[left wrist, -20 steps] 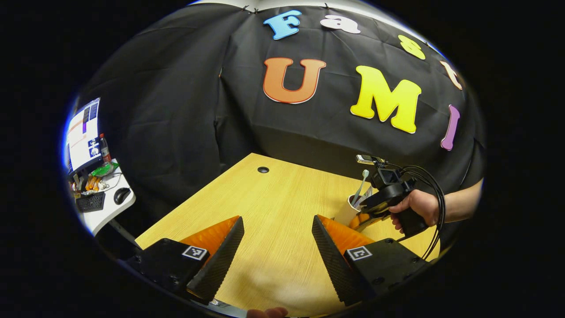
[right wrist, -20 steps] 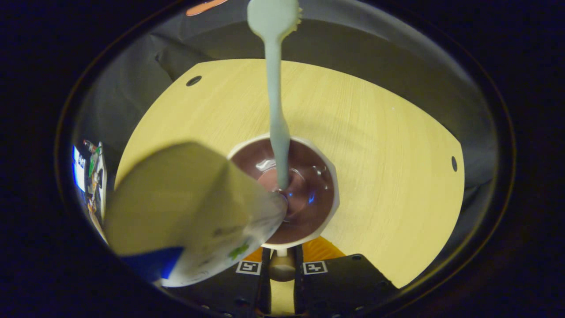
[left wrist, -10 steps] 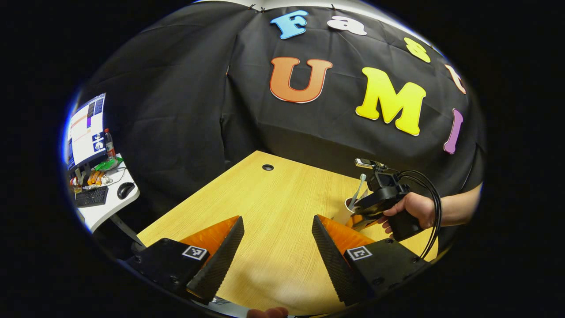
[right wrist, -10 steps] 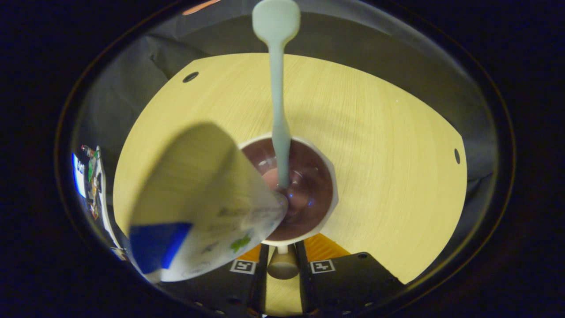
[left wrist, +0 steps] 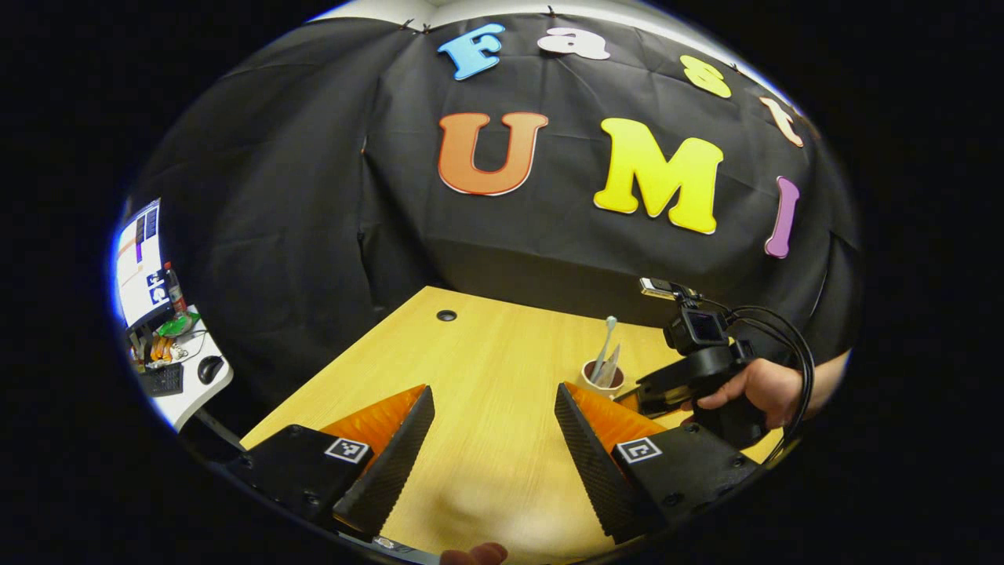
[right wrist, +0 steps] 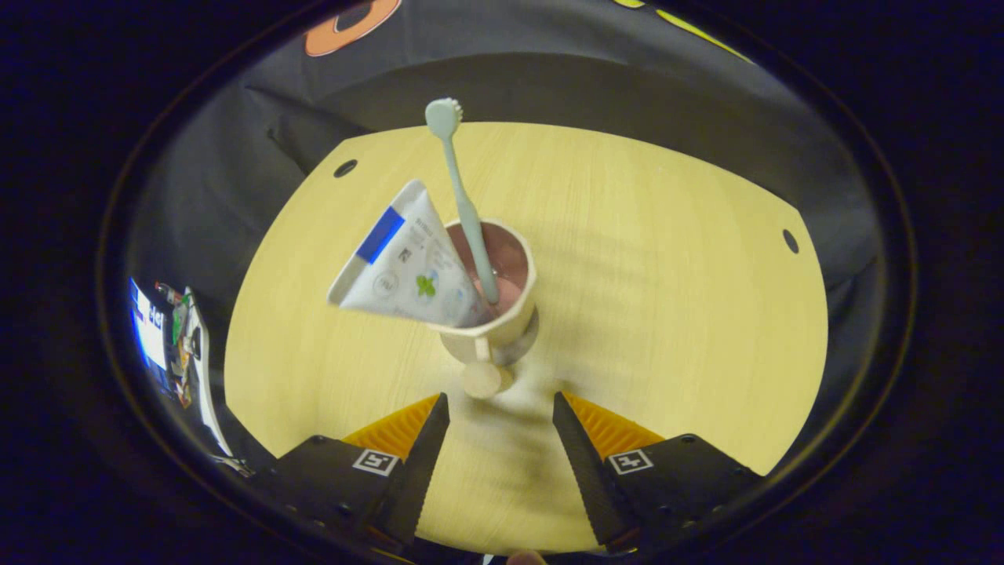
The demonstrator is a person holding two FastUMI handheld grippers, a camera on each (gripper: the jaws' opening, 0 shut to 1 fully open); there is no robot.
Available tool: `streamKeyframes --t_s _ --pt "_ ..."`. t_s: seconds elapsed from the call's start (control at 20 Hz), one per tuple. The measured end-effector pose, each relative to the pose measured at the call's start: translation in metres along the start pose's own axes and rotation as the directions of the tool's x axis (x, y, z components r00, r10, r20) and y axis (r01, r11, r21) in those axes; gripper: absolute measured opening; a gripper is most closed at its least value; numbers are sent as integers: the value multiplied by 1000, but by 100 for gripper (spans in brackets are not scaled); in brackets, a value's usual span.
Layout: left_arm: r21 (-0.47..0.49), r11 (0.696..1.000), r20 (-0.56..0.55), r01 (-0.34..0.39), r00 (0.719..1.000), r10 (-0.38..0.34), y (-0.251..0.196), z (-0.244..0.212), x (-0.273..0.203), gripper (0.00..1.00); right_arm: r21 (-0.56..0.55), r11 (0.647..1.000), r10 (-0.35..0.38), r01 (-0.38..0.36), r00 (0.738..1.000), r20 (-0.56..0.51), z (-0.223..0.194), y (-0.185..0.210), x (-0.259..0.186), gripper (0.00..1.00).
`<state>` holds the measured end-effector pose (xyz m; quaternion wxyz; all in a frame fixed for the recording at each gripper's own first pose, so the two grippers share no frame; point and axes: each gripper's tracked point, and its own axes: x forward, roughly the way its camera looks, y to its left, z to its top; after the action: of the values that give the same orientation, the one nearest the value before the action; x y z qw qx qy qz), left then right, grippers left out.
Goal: Put the toothbrush and toothpaste on the desktop into the cup, then pick up the cup and place it on the coaster on the desktop.
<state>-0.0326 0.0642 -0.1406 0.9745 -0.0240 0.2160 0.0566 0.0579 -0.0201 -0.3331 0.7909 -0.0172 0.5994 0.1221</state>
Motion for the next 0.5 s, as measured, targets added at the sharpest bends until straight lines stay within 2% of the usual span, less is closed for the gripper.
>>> streamKeyframes --t_s 0.2,0.3,0.4,0.5 --pt "16 995 40 96 995 -96 -41 24 8 98 59 998 -22 14 990 141 -12 -32 -59 81" --pt "22 990 70 142 987 -143 -61 39 10 98 91 994 -77 56 965 250 -10 -58 -97 81" --pt "50 981 90 186 978 -190 -83 53 8 98 120 988 -138 99 916 376 -2 -82 -139 87" --pt "76 972 118 223 966 -231 -102 70 2 100 151 979 -196 138 843 501 10 -104 -185 94"
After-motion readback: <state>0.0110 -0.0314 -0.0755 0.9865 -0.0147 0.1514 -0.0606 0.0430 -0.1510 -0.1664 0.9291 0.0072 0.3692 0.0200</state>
